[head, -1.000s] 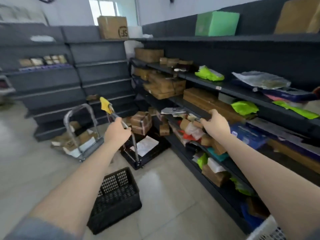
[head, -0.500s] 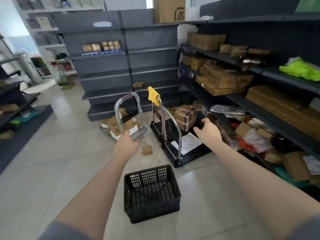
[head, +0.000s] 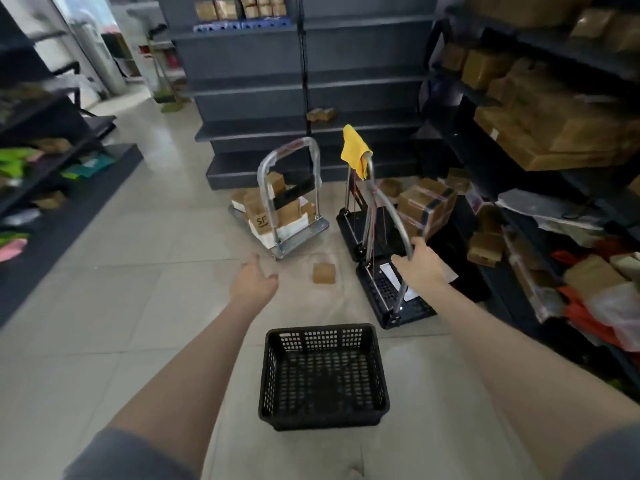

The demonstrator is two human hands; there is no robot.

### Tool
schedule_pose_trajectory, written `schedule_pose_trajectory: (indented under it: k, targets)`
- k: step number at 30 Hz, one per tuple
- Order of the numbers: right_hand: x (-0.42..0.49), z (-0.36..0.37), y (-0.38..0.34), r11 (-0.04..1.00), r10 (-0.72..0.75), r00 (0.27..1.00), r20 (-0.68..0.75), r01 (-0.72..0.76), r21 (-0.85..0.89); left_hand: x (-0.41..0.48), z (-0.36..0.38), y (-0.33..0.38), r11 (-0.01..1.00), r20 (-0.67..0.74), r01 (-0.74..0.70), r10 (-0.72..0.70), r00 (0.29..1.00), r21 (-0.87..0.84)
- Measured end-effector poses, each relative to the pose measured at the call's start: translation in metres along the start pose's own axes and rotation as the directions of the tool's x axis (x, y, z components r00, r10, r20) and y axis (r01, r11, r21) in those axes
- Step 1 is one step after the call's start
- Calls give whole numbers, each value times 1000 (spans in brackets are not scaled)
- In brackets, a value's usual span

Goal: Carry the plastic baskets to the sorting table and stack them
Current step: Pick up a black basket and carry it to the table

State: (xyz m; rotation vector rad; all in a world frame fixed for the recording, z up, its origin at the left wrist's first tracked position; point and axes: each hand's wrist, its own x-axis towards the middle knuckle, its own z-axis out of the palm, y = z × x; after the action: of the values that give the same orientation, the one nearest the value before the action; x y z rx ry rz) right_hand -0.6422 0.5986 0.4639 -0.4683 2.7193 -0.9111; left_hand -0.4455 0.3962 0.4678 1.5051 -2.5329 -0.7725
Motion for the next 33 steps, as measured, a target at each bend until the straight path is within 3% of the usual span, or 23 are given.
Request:
schedule_pose_trajectory:
  k: [7,13,17,21,26,29,33]
  targets:
    - [70,96,44,998,48,992,116,-43,-46,66,84,-31,992,116,110,-117,986,64]
    - [101,214,119,981,191,960,206,-178,-82,107,198,-86,975,195,171,-196,961,140]
    - [107,291,174,962,271,938,216,-267,-51,133,277,-129,962,211,215,-248,945,167]
    - [122,353,228,946,317,924,212,-292,-140,160,346,-177,937,223,250,-305,926,244]
    - [141,427,287,919,381,895,231,-341,-196,190,432,-223,922,267,179,-279,922,344]
    - [153,469,315,910,402,884,237,-357,-213,212,476,-246,917,255,180,-280,926,356]
    - [171,512,351,881,449,872,198,-395,-259,241,518,-288,872,166,288,-377,911,395]
